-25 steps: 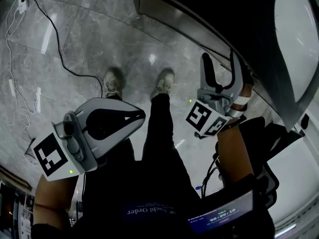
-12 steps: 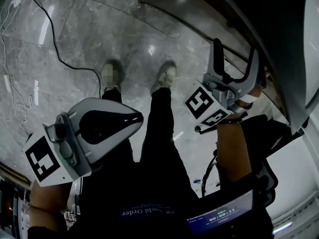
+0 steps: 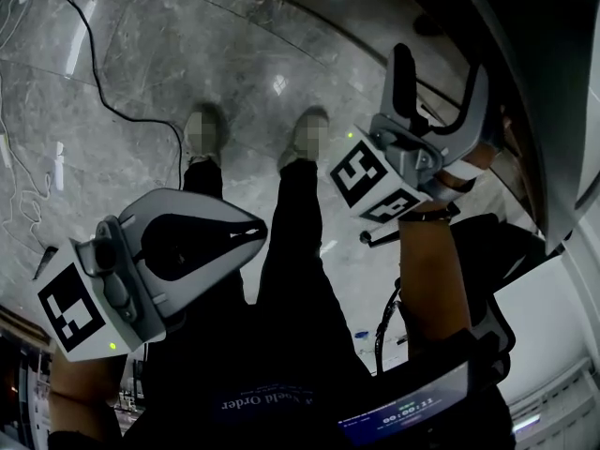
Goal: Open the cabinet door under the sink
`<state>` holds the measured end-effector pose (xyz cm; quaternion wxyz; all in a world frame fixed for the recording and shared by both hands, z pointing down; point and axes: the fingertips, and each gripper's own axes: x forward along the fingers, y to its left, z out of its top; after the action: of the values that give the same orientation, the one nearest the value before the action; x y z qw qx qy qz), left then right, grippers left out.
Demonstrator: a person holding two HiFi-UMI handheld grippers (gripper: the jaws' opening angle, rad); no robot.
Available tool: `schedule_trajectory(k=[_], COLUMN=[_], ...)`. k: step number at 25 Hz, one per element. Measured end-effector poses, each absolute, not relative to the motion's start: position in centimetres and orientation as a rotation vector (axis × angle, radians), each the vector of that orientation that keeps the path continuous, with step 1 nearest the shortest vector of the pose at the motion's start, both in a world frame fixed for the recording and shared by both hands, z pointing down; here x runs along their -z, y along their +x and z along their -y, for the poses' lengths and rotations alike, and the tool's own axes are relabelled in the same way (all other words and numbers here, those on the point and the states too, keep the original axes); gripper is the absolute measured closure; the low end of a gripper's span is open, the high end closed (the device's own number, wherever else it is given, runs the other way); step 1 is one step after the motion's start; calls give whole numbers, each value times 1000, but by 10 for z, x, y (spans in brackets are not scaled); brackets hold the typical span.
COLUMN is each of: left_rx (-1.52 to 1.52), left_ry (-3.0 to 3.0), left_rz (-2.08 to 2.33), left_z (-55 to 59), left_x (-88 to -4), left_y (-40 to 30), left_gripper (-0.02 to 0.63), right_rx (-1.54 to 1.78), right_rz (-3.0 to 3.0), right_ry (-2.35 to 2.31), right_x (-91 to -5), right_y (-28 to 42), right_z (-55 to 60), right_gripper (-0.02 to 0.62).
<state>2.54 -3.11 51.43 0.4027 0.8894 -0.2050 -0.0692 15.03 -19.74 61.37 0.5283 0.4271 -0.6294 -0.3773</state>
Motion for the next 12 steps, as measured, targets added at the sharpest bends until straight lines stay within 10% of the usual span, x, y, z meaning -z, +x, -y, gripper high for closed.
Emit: schedule_trajectory(k=[12], left_rx=[180], left_ry=[2252], left_rz=[520], left_z=[29], left_x=[-515], left_y=[19], left_gripper=[606], right_rx=[639], right_rz=[1598], right_ry=[829], right_x=[-617], right_y=[146], right_z=[177], right_gripper=[161])
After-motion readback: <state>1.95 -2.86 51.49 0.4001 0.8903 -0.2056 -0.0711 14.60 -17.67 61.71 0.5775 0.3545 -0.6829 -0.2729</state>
